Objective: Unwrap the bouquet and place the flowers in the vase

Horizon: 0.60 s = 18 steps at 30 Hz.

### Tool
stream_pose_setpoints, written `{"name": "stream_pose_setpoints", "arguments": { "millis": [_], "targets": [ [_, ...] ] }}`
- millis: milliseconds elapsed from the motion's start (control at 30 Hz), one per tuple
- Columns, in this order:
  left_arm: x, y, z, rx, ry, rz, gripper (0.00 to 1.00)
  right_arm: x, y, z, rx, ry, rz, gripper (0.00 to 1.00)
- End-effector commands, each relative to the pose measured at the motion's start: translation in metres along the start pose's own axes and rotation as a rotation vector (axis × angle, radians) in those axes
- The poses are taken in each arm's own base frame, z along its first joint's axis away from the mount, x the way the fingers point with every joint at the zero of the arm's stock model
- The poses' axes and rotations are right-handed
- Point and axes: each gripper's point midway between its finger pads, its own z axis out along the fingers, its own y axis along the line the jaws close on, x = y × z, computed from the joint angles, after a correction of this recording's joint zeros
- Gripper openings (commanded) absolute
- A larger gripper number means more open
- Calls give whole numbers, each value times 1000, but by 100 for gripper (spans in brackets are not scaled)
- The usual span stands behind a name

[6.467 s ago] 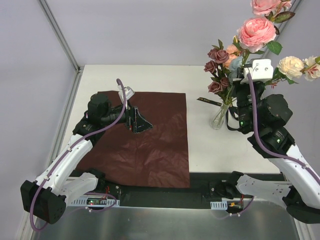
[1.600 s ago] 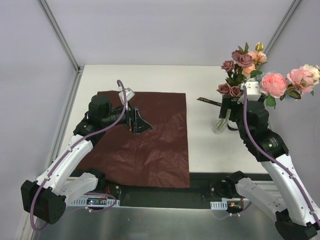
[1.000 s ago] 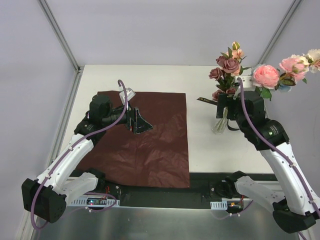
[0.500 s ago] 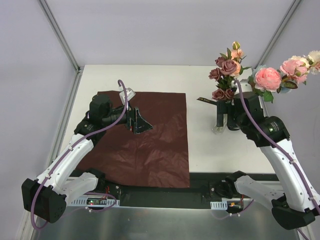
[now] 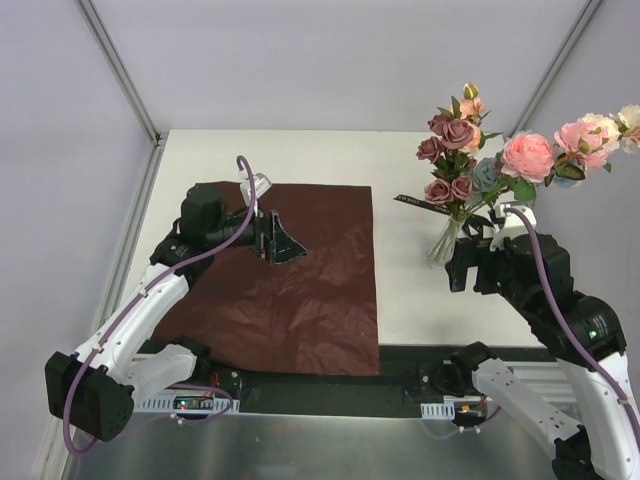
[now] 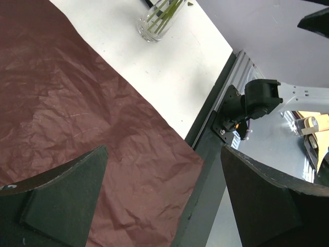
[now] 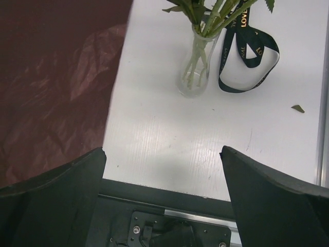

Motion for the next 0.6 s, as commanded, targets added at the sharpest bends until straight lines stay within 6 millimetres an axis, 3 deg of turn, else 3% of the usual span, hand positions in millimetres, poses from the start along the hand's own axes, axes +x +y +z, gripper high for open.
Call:
{"name": "stream_pose_setpoints", "arguments": {
  "millis": [0,200,333,567],
  "targets": [
    [-28,-24,-4,36,-54,27,91,3,8,-7,-70,-22,-9,97],
    [-46,-42,-14,41,-109,8,91,-8,7,-12,-74,-97,-6,97],
    [-57,-56,-20,59,-136,-9,91,-19,18,-20,-138,-137,22,97],
    [-82,-91,-45,73,-222,34,92,-25,13,-51,-177,-281,40,97]
  ]
}}
